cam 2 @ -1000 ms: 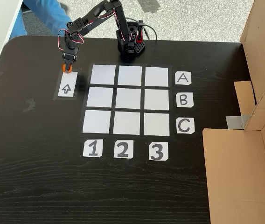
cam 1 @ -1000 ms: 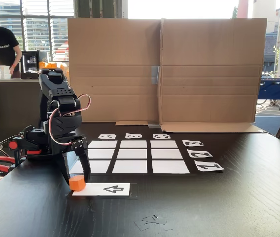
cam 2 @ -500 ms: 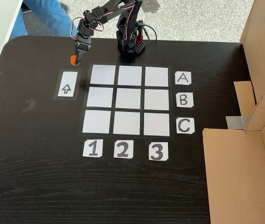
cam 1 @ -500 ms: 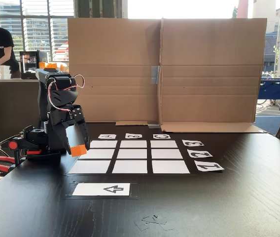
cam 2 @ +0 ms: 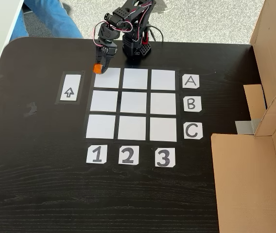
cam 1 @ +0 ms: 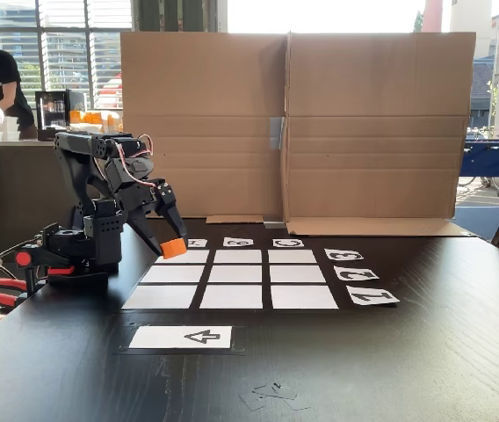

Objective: Pick up the round, orange token and place it in the grid on square A3.

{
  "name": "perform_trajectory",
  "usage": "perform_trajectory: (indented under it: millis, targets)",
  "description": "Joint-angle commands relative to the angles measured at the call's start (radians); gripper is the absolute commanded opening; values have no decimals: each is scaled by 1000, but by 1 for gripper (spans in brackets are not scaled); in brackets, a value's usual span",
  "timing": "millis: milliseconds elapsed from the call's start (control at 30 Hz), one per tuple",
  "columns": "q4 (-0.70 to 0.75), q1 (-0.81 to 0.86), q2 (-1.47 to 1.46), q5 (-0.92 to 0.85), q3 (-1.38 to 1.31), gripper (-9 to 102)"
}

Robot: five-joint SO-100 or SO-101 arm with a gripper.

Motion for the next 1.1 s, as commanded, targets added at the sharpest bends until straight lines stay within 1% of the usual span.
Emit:
perform_trajectory:
  millis: [0,133,233,333,633,767,967,1067]
  targets:
    - [66,-107,103,3,8,-1]
    - [156,-281,175,40,17,-1]
    - [198,-413,209,92,25,-1]
    - [235,-499,215,104,29,-1]
    - [265,-684,267,104,83,-1]
    - [267,-801,275,137,115,-1]
    - [252,-948,313,166,193,-1]
    - [222,-982,313,170,225,-1]
